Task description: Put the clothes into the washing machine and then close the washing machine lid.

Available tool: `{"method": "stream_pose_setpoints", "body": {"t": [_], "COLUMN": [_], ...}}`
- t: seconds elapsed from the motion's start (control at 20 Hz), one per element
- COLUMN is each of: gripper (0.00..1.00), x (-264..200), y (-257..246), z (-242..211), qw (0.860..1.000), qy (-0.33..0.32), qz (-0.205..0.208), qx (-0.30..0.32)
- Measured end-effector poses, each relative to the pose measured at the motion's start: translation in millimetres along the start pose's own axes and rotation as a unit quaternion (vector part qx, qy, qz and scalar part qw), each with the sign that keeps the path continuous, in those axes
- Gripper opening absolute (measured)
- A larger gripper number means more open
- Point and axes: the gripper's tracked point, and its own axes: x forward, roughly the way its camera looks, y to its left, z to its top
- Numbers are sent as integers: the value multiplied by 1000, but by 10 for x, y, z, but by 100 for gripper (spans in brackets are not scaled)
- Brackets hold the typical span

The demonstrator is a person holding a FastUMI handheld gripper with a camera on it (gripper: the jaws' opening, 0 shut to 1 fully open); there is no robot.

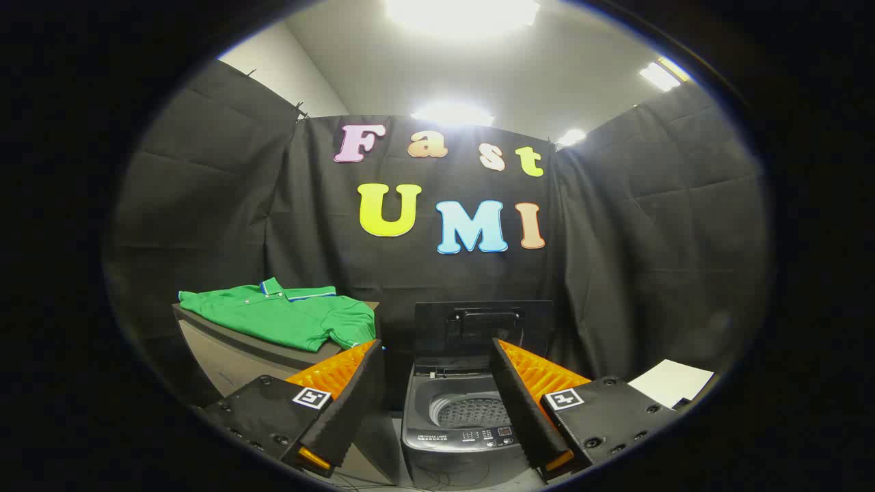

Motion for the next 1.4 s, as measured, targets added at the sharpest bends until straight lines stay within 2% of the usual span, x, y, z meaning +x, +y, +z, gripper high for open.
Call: {"method": "stream_pose_setpoints", "body": {"t": [0.9, 1.4], "gripper": [98, 97], "x": [10, 31], "y": [-77, 21], "z": [103, 224], "qw": [1000, 1000], "qy": [-8, -13], "qz": [-6, 4], "qx": [-1, -4]}}
